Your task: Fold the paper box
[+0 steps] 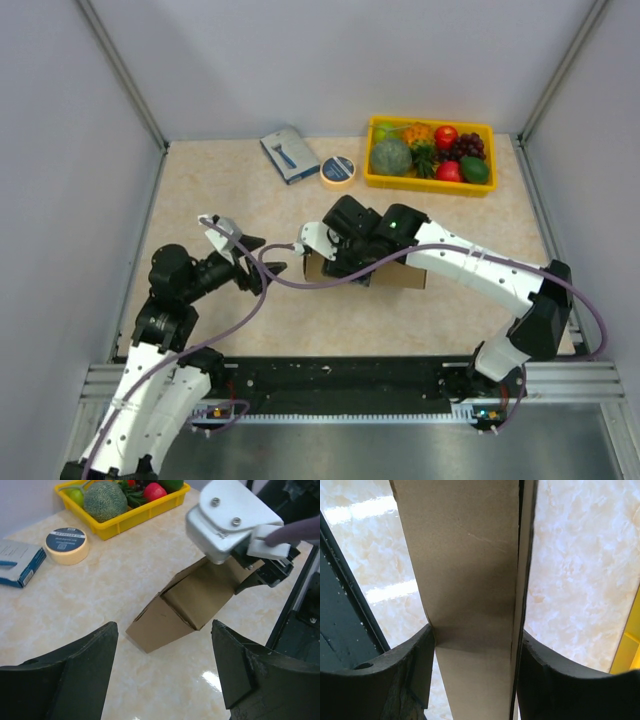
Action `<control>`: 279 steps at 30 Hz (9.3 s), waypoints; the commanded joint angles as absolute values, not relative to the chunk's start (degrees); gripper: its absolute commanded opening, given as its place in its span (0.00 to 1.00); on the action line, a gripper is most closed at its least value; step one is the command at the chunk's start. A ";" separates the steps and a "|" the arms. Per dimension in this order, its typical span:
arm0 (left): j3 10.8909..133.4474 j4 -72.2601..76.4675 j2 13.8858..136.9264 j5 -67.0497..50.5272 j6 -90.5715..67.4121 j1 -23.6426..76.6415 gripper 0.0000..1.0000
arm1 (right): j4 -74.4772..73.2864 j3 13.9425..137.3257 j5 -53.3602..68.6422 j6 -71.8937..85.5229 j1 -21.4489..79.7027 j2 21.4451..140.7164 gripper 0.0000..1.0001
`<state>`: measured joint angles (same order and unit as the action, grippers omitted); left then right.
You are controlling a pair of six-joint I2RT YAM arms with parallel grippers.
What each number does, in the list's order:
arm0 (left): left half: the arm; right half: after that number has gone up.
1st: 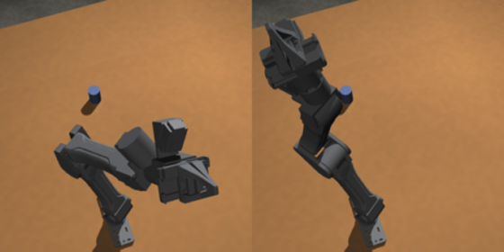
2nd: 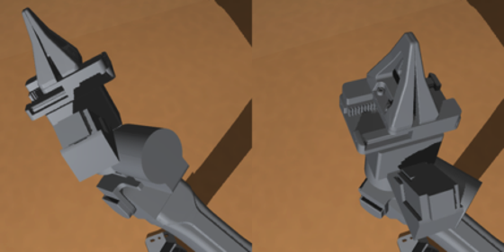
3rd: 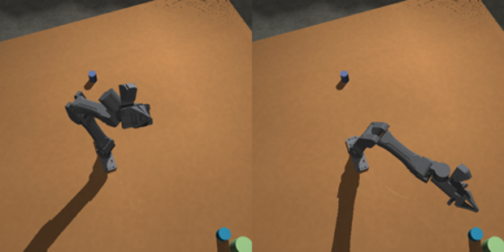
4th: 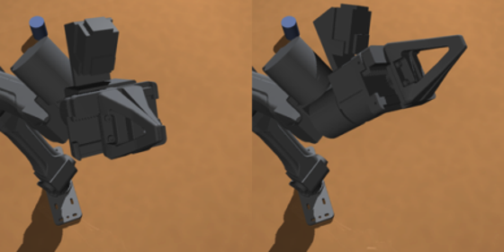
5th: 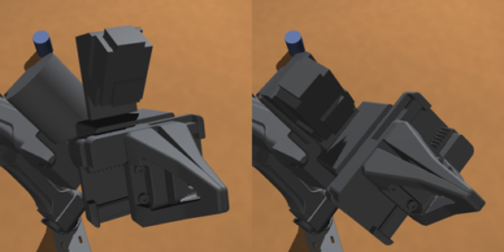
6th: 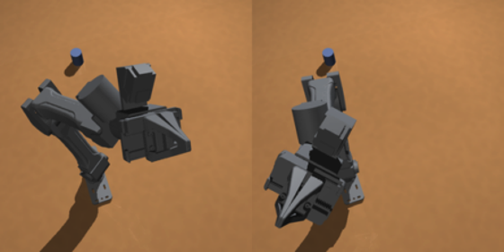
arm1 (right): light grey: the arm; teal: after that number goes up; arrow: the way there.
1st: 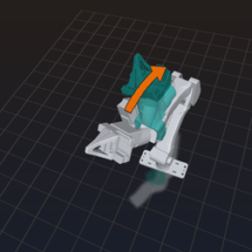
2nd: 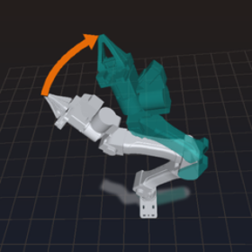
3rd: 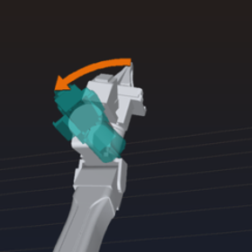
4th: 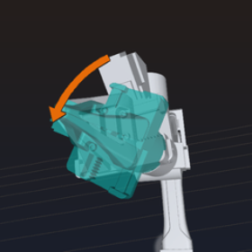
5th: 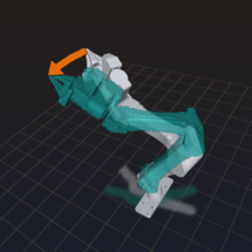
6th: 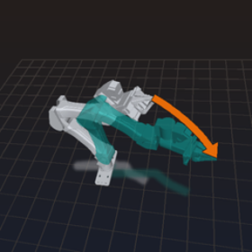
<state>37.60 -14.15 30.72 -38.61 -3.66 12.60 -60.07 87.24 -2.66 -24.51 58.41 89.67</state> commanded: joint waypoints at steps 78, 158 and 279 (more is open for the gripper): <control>42.19 -1.68 53.00 -32.34 0.11 25.40 0.00 | -45.09 66.28 24.63 8.95 10.19 61.97 0.00; 47.56 -21.27 66.01 37.88 -52.38 61.08 0.00 | -36.12 52.21 2.55 20.22 24.26 50.89 0.00; 15.07 -9.60 16.82 20.93 -29.46 61.61 0.98 | -8.61 59.24 14.67 67.24 40.52 74.27 0.31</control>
<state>22.55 -13.98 25.12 25.71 -38.41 61.54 -10.76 59.75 13.89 69.45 40.01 74.52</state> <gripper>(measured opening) 0.982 0.312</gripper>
